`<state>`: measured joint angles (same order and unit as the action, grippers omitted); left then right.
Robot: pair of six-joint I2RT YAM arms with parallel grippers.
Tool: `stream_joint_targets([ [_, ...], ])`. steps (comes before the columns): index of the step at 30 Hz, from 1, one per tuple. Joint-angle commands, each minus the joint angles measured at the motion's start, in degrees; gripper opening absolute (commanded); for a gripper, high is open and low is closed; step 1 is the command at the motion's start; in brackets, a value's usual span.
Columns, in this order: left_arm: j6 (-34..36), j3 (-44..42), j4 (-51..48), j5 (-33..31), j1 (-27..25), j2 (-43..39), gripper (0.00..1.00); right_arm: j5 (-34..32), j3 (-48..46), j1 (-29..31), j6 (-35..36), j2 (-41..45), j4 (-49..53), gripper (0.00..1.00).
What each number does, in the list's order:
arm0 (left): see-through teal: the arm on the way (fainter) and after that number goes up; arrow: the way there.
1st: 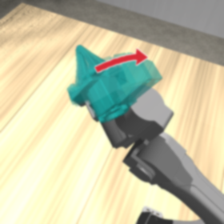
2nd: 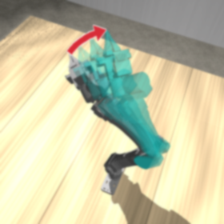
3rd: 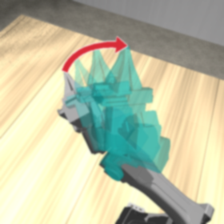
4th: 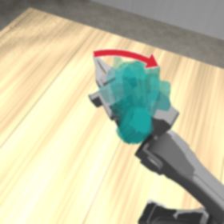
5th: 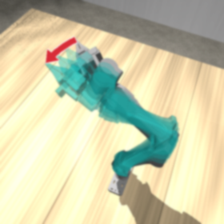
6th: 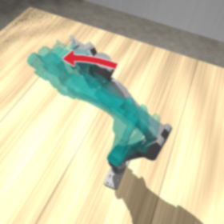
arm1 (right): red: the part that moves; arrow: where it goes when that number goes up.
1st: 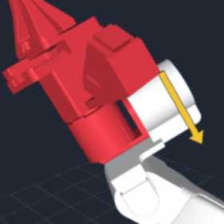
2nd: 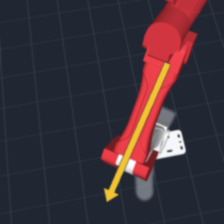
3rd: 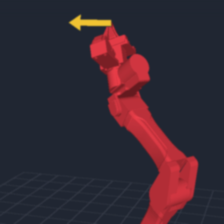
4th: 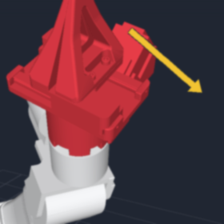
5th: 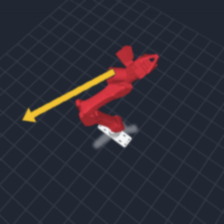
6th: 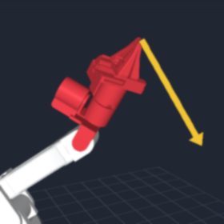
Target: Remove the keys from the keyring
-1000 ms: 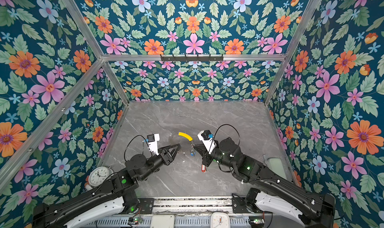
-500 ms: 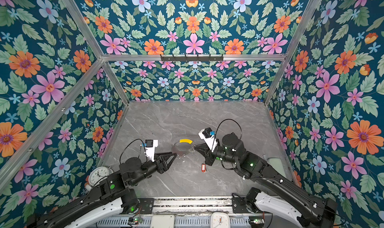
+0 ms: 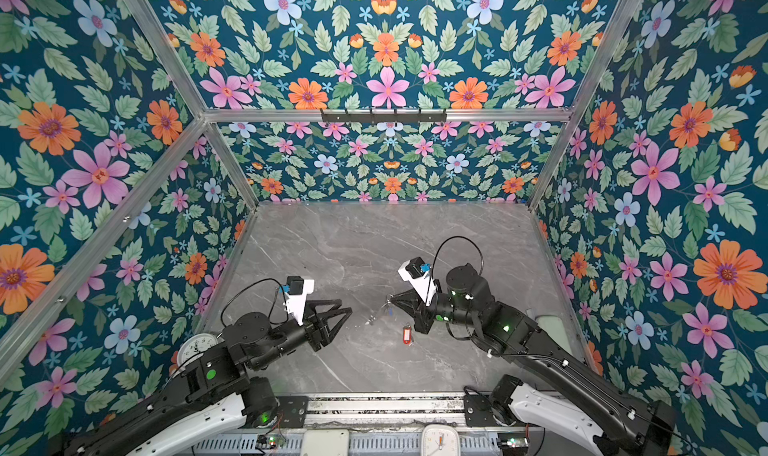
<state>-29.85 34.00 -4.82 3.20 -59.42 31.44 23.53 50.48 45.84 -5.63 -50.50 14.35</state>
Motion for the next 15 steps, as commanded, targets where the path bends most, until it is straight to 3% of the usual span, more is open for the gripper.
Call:
stream_joint_targets([
  [1, 5.7, 1.3, 9.9, 8.4, 0.0, 3.3, 0.52, 6.3, 0.6, -0.5, 0.9, 0.3, -0.3, 0.00],
  [8, 8.5, 3.3, 19.9, 19.2, 0.0, 10.9, 0.39, 14.6, 0.9, -0.5, 0.6, 0.2, -0.5, 0.00],
  [15, 9.2, 4.0, 20.7, 22.2, 0.0, 11.6, 0.30, 19.5, 0.6, -1.6, -0.2, 1.3, -1.3, 0.00],
])
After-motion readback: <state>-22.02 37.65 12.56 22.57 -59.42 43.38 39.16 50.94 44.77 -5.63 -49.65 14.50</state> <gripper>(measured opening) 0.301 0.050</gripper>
